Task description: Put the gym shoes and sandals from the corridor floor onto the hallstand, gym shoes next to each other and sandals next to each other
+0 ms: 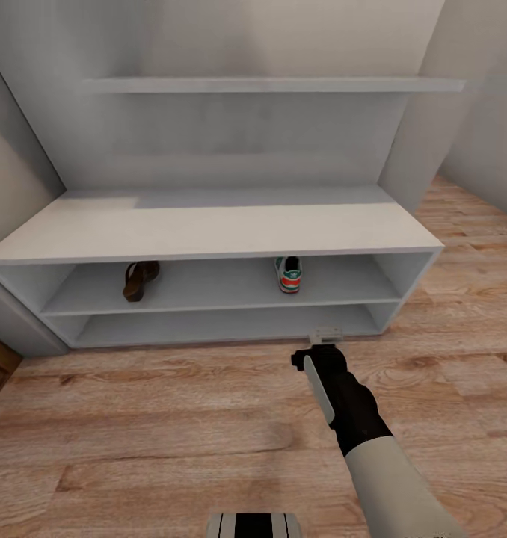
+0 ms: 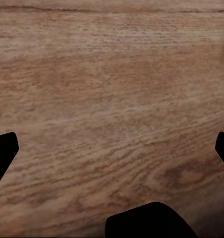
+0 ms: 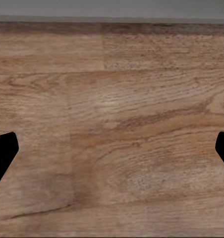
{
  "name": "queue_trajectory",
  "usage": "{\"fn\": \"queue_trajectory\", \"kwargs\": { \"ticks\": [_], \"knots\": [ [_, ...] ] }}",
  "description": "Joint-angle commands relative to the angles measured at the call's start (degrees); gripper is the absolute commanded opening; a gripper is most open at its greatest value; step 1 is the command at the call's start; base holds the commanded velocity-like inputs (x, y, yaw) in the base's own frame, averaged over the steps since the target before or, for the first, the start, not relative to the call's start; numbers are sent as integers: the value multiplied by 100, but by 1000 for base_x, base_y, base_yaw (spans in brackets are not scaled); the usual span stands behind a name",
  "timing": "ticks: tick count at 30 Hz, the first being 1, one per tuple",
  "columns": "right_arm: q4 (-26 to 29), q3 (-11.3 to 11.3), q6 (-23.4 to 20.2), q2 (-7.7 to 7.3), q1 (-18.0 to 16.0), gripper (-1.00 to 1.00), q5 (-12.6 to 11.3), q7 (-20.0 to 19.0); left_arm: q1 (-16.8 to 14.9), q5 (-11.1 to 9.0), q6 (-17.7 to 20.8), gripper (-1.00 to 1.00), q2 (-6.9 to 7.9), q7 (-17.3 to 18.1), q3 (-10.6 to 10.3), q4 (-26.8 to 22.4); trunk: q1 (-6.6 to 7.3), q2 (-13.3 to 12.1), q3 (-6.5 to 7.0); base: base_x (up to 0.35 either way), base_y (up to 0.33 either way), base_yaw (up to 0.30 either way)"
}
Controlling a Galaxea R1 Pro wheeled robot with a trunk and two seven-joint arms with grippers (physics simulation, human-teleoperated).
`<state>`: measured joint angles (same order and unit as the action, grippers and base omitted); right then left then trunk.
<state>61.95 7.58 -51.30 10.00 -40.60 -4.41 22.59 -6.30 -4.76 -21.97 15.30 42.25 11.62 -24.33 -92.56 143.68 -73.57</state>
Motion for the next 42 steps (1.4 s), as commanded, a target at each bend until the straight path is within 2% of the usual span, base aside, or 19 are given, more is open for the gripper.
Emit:
{"fn": "queue_trajectory", "kwargs": {
  "ticks": [1,7,16,17,18,20,22,23,24,26,30,31,32,33,37,38,39,42],
  "knots": [
    [-235,7,-2,0,-2,100,-44,39,-3,-34,9,100,-1,47,16,7,1,2,-4,-6,0,0],
    [-429,9,68,0,-1,100,-45,36,-3,-34,9,100,-1,47,16,7,1,2,-4,-3,0,0],
    [-598,15,627,0,77,100,-42,24,-3,-34,9,100,-1,47,16,7,1,2,-4,0,0,0],
    [-835,28,981,0,238,100,-42,5,-3,-34,9,100,-1,47,16,3,1,2,-4,0,0,0],
    [-921,31,1090,0,285,100,-42,-8,-3,-34,9,100,-1,47,16,2,1,2,-4,0,0,0],
    [-1347,43,1673,0,438,100,-33,-125,-3,-34,9,100,-1,47,16,2,1,2,-4,0,0,0],
    [-1609,45,2027,0,489,100,-22,-230,-3,-34,9,100,-1,47,16,4,1,2,-4,0,0,0],
    [-1910,47,2385,0,530,100,-12,-369,-3,-34,9,100,-1,47,16,5,1,2,-4,0,0,0],
    [-2069,48,2561,-3,545,100,-8,-451,-3,-34,9,100,-1,47,16,5,1,2,-4,0,0,0],
    [-2740,50,3208,-93,581,100,3,-843,-3,-34,9,100,-1,47,16,6,1,2,-4,0,0,0],
    [-3375,50,3729,-256,596,100,5,-1353,-3,-34,9,100,-1,47,16,7,1,2,-4,0,0,0],
    [-3870,51,4164,-475,602,100,8,-2036,-3,-34,9,100,-1,47,14,7,1,2,-4,0,0,0],
    [-3968,51,4260,-535,602,100,9,-2226,-3,-34,9,100,-2,47,13,7,1,2,-4,0,0,0],
    [-4139,51,4443,-664,604,100,10,-2623,-3,-34,9,100,-3,47,12,7,1,2,-4,0,0,0],
    [-4423,51,4756,-939,607,100,10,-3408,-3,-34,12,100,-2,47,14,7,1,2,-4,0,0,0],
    [-4595,51,4971,-1157,608,100,6,-4004,-3,-48,15,100,-1,47,20,7,1,2,-4,0,0,0],
    [-4639,48,5033,-1245,610,100,4,-4173,-3,-59,13,100,-1,47,22,7,1,2,-4,0,0,0],
    [-4681,45,5092,-1402,612,100,1,-4324,-3,-72,9,100,-1,47,23,3,1,2,-4,0,0,0]
  ]
}}
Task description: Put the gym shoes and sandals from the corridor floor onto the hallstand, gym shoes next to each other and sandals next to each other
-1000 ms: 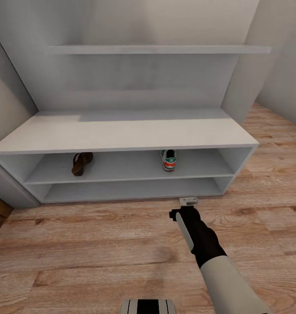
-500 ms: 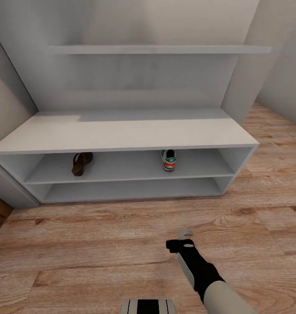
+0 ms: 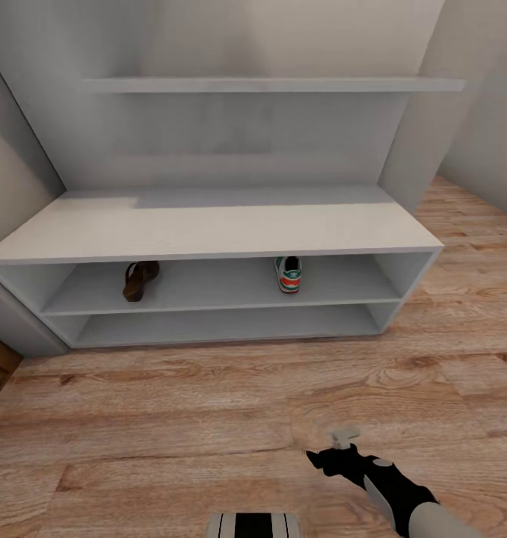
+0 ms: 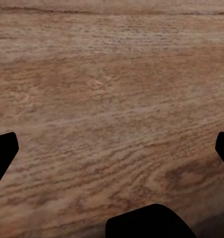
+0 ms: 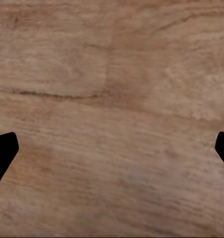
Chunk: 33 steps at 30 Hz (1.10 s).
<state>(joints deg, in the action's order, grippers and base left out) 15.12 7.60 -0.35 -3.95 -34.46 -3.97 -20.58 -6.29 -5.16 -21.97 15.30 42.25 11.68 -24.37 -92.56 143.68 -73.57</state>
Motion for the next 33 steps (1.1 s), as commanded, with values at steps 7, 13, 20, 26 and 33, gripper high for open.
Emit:
{"fn": "queue_trajectory", "kwargs": {
  "ticks": [7,13,20,26,33],
  "knots": [
    [-58,20,254,-558,11,100,-82,-168,-4,-46,3,100,-1,43,21,4,6,-1,40,0,0,0],
    [-149,14,534,-682,72,100,-86,-182,-4,-47,7,100,-1,45,37,3,22,-9,173,0,0,0],
    [-165,13,566,-693,97,100,-86,-187,-4,-51,8,100,-1,47,43,3,40,-19,328,0,0,0],
    [-166,13,570,-694,125,100,-86,-191,-4,-54,8,100,5,41,44,3,55,-27,461,0,0,0],
    [-167,13,624,-694,230,100,-86,-192,-4,-55,8,100,7,39,130,3,73,-36,617,0,0,0]
  ]
}}
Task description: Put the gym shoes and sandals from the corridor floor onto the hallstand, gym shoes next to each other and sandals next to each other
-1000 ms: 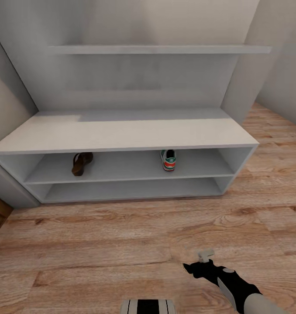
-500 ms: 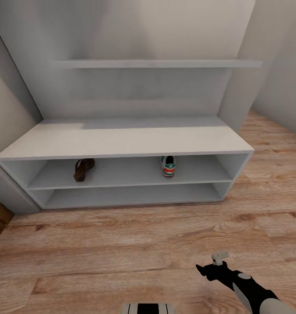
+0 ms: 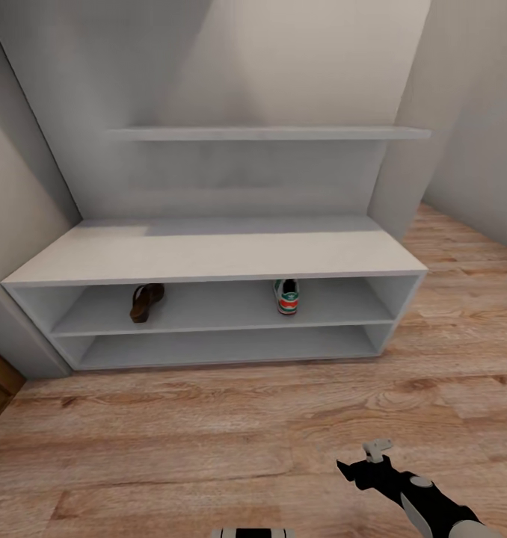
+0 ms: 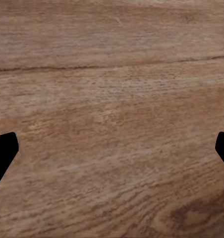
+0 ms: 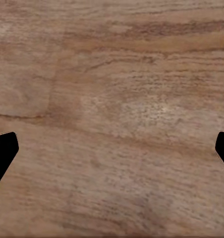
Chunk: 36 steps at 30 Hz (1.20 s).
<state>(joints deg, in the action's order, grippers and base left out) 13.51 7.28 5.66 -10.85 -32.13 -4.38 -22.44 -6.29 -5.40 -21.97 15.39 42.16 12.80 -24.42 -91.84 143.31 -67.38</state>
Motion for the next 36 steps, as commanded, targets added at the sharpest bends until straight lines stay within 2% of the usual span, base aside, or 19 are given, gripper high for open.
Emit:
{"fn": "queue_trajectory", "kwargs": {
  "ticks": [1,6,10,11,15,21,29,36],
  "knots": [
    [-6,46,42,-5,13,100,-46,-6,-4,-32,8,100,-1,47,41,7,4,0,19,0,0,0],
    [-6,46,155,-5,73,100,-43,-3,-4,-32,8,100,-2,53,153,7,16,-7,129,0,0,0],
    [-6,46,242,-5,132,100,-39,6,-4,-32,8,100,-4,54,194,7,104,-167,201,0,0,0],
    [-7,46,327,-8,373,100,-36,42,-4,-32,8,100,-8,55,219,7,126,-207,219,0,0,0],
    [-15,39,408,-35,568,100,-37,56,-4,-32,8,100,-12,49,226,7,214,-367,292,0,0,0],
    [-191,29,722,-34,675,100,-47,92,-4,-25,8,100,-23,-3,227,7,346,-608,412,0,0,-42],
    [-406,26,1100,-17,702,100,-60,533,-4,-31,8,100,-26,-218,224,8,521,-929,596,0,0,-146],
    [-535,28,1226,19,713,100,-63,885,-4,-31,8,100,-36,-282,223,14,675,-1209,762,0,0,-182]
  ]
}}
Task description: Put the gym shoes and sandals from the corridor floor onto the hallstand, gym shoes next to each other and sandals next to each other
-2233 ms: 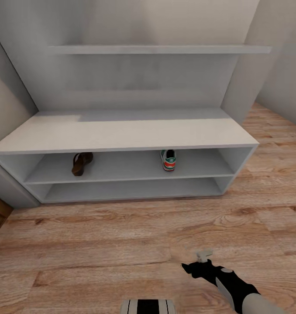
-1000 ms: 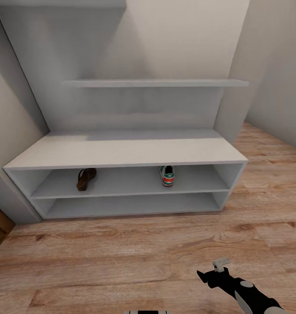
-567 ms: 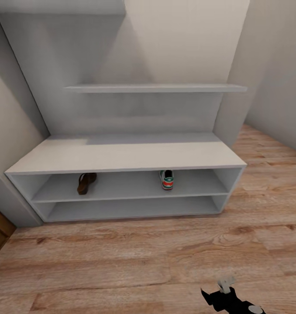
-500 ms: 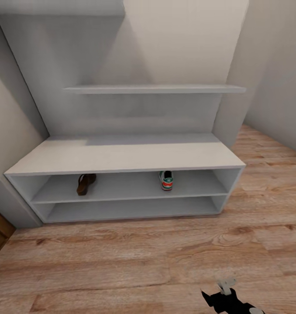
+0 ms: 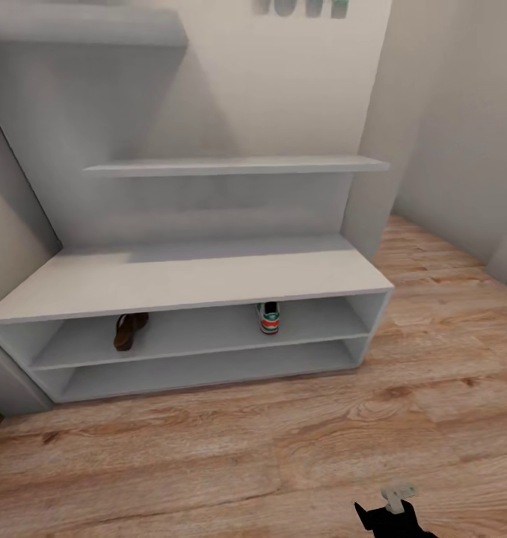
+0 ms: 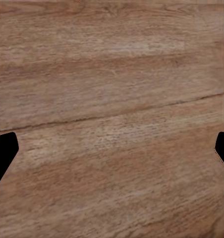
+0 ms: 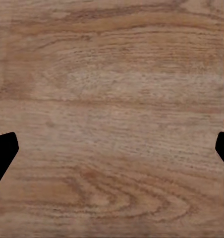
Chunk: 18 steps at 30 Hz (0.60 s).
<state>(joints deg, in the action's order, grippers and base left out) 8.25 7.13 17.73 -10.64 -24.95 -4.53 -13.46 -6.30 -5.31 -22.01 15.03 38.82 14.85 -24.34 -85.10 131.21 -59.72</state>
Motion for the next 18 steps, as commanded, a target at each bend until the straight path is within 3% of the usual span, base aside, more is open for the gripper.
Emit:
{"fn": "queue_trajectory", "kwargs": {
  "ticks": [1,11,18],
  "knots": [
    [-9,42,19,-3,-5,100,-48,-13,-3,-39,13,100,-2,47,18,7,24,-40,20,0,0,-188],
    [-197,12,58,8,-1,100,-89,94,-3,-38,13,100,-8,18,21,8,243,-441,259,0,0,-193],
    [-253,-132,57,9,-1,100,-423,101,-3,-40,13,100,-9,7,25,8,375,-681,407,0,0,-204]
  ]
}}
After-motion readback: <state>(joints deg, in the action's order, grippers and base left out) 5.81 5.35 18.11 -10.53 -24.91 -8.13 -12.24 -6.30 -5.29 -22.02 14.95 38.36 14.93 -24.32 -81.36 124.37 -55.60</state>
